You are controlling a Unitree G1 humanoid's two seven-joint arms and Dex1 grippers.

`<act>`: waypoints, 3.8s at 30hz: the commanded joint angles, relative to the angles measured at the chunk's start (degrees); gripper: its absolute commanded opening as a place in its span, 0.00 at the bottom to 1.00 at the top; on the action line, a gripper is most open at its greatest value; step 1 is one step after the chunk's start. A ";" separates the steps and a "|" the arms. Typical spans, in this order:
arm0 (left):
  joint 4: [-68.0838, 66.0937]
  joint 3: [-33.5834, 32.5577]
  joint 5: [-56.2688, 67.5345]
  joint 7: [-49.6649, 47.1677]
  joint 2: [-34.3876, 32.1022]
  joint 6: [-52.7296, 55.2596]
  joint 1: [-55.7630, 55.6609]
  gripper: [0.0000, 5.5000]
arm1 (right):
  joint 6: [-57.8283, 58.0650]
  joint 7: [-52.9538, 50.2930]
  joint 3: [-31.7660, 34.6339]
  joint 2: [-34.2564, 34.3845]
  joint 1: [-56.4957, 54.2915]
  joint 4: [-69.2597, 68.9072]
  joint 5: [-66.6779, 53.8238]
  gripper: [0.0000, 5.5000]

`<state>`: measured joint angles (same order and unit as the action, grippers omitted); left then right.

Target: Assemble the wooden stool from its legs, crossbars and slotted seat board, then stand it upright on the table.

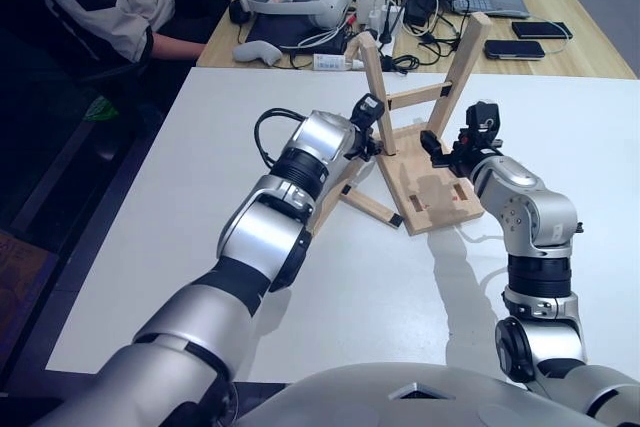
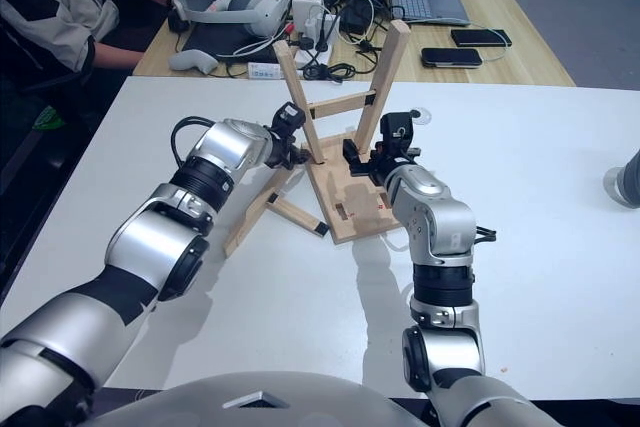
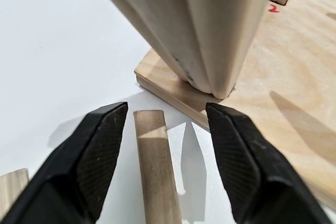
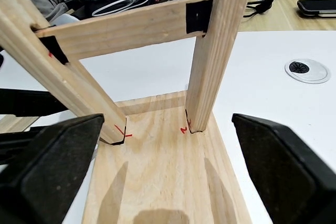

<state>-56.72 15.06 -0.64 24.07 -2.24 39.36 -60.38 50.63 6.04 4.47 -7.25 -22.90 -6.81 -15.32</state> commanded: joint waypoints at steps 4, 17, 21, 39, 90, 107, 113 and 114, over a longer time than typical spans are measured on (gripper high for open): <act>2.84 0.75 -3.37 0.98 -1.60 1.24 2.00 0.50 | 0.64 0.19 0.01 -0.48 -0.70 -0.03 0.13 0.83; 8.24 2.34 -4.79 5.04 -2.29 5.20 4.73 0.50 | 1.06 0.37 -0.23 -0.79 -0.79 -0.03 0.25 0.83; 7.92 4.17 -5.71 7.65 -2.55 5.05 4.82 0.50 | 0.98 0.31 -0.46 -0.81 -0.85 0.08 0.35 0.83; -0.89 6.60 -10.79 9.73 -3.58 -4.58 3.44 0.21 | -0.30 -0.14 -1.33 -0.34 -1.22 0.44 0.68 0.83; 43.43 -27.64 25.77 -26.51 4.97 -14.82 -8.66 0.19 | 0.71 29.28 8.74 -14.50 -22.93 3.65 -26.65 0.83; 49.67 -28.80 31.43 -29.33 6.78 -6.77 -7.64 0.19 | -2.39 31.21 4.33 -16.86 -20.82 5.89 -22.99 0.83; 58.21 -31.37 34.62 -31.71 3.03 2.56 -2.90 0.19 | -4.72 32.09 3.38 -18.91 -20.37 8.08 -20.08 0.83; 59.46 -31.67 35.26 -31.84 2.20 4.38 -2.22 0.19 | -5.10 32.13 3.26 -19.10 -20.41 8.60 -19.49 0.83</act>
<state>-0.01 -15.85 33.32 -6.98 1.91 40.68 -63.65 46.40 38.08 7.91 -25.16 -43.52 0.92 -36.09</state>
